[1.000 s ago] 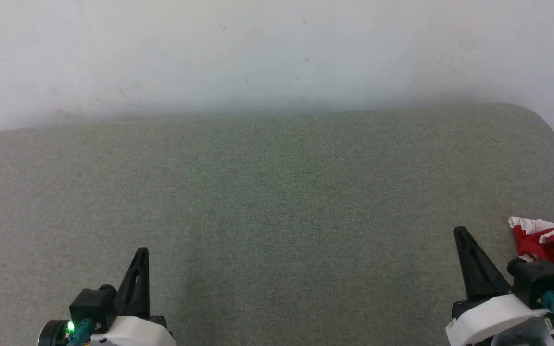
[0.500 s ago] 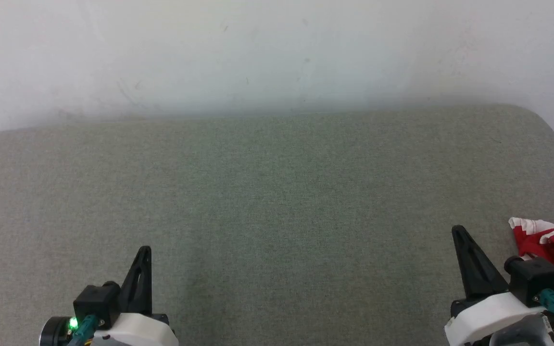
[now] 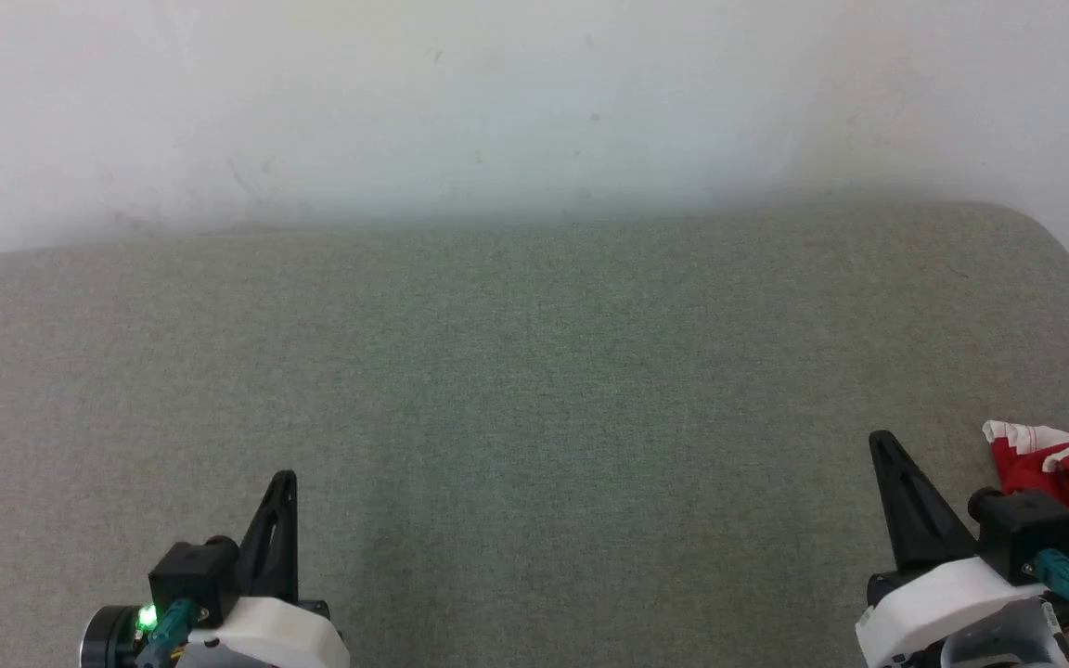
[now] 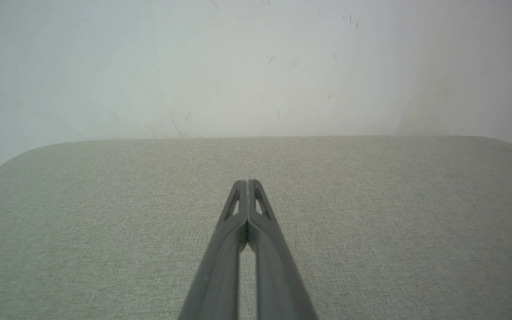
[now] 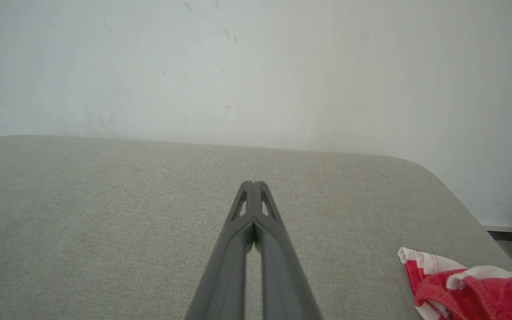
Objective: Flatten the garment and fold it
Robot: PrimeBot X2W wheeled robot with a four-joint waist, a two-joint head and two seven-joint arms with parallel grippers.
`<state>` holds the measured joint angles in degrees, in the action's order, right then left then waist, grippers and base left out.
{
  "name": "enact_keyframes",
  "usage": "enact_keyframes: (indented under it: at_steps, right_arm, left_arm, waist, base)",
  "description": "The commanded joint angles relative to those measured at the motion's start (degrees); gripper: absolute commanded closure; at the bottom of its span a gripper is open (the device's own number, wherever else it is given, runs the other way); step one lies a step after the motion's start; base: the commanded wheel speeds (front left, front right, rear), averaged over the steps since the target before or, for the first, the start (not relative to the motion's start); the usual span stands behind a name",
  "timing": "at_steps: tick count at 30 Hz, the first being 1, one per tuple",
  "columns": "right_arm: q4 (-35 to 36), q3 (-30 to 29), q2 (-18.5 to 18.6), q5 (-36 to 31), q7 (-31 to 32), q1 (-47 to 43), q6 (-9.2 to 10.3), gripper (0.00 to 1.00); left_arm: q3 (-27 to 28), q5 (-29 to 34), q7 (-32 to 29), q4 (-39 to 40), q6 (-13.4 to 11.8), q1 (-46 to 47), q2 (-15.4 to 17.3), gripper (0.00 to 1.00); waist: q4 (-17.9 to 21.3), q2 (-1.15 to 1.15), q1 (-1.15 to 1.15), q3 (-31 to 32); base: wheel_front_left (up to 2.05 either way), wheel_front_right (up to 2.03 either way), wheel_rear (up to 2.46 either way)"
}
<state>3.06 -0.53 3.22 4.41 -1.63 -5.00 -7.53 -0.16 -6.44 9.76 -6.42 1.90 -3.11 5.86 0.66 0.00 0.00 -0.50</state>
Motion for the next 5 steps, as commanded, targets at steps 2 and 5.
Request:
enact_keyframes:
  at_steps: [2, 5]
  right_arm:
    - [-0.27, 0.03, -0.13, -0.57, 0.05, 0.89, 0.02, 1.0]
    - [-0.38, 0.04, -0.14, -0.71, 0.11, 1.04, 0.02, 1.0]
  left_arm:
    - [0.04, 0.67, -0.44, 0.61, -0.43, 0.94, -0.23, 1.0]
    - [0.05, 0.89, -0.79, 0.83, -0.48, 1.02, -0.33, 1.0]
  waist:
    - [-0.02, 0.0, 0.0, 0.02]
    - [-0.05, 0.0, 0.0, 0.03]
  base:
    - [0.0, 0.0, 0.0]
    - [0.0, 0.0, 0.0]
